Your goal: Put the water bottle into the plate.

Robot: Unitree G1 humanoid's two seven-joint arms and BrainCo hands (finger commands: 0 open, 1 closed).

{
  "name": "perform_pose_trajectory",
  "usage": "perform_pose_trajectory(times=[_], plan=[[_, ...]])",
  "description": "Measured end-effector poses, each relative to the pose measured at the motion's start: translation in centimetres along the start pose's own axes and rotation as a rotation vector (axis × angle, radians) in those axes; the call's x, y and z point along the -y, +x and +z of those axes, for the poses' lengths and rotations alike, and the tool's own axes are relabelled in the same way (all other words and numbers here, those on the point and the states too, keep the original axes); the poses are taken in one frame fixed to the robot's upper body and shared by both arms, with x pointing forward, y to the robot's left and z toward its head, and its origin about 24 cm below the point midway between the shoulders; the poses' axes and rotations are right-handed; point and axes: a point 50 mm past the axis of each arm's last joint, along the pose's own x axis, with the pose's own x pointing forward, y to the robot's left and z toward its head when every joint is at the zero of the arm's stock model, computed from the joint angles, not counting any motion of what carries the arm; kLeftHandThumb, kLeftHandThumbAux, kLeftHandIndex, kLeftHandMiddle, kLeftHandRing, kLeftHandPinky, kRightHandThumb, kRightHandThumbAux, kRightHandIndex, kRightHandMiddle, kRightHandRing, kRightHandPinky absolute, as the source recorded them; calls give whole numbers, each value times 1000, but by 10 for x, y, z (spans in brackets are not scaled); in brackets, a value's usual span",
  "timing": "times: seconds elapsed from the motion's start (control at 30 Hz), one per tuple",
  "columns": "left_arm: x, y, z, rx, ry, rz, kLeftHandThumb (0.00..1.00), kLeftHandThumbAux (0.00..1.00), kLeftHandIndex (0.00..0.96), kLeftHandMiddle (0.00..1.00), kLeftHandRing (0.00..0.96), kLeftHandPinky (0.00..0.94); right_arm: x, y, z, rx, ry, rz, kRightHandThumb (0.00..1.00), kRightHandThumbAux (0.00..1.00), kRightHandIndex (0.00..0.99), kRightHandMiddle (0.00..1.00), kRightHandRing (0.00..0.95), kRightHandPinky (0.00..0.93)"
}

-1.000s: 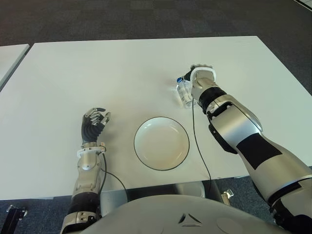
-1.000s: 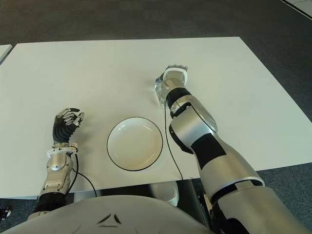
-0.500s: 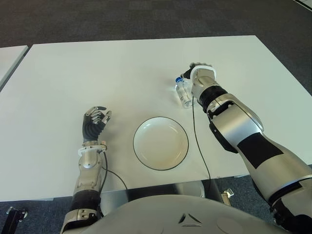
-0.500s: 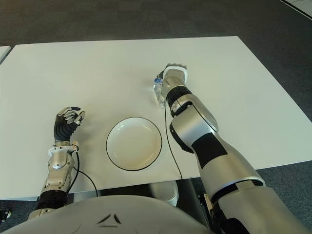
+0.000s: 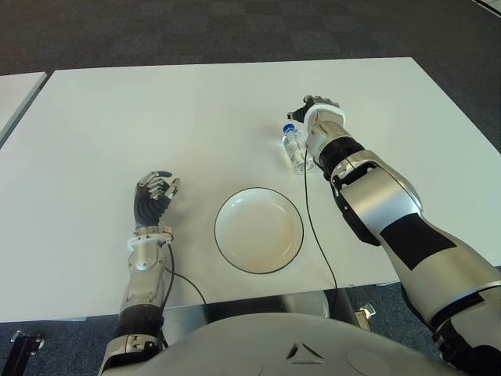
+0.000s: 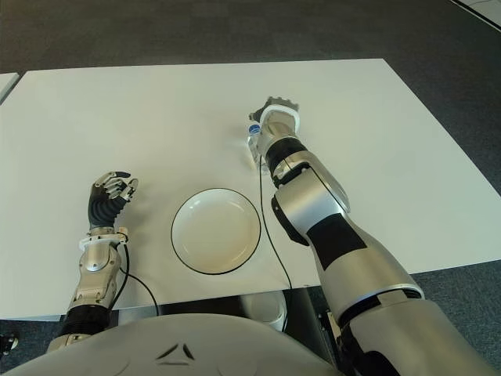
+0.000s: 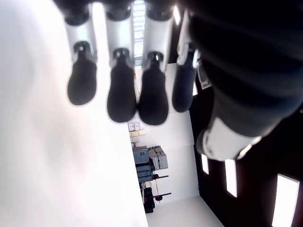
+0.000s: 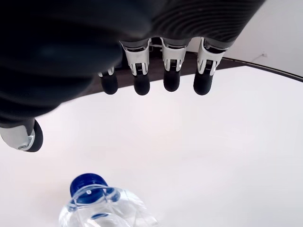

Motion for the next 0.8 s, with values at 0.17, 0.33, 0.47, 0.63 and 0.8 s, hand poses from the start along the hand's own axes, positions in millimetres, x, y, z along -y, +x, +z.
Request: perform_pose_trajectory(times=[0.17,0.33,0.47,0.63,0.8], plan=[[1,0,0,-1,-4,1,707,715,437,714,697,668,-4,0,-1,4,9,1,14,326,0,0,0,0],[2,-1,-1,-9,-14,6,707,715,436,709,692,670,-21,1,-10,0,6,31,4,346,0,0,0,0],[3,-1,-1,-9,-17,8,707,716,436,708,693,671,-37,1,-18,-22,-21,78,0,350,0,0,0,0],[3,-1,-1,-9,-18,9,706,716,436,708,693,669,-45,1,-22,-36,-90,104,0,342,15,0,0,0],[4,-1,-1,-6,-20,8,706,715,436,709,693,670,-49,0,-24,-48,-153,136,0,336,19,0,0,0]])
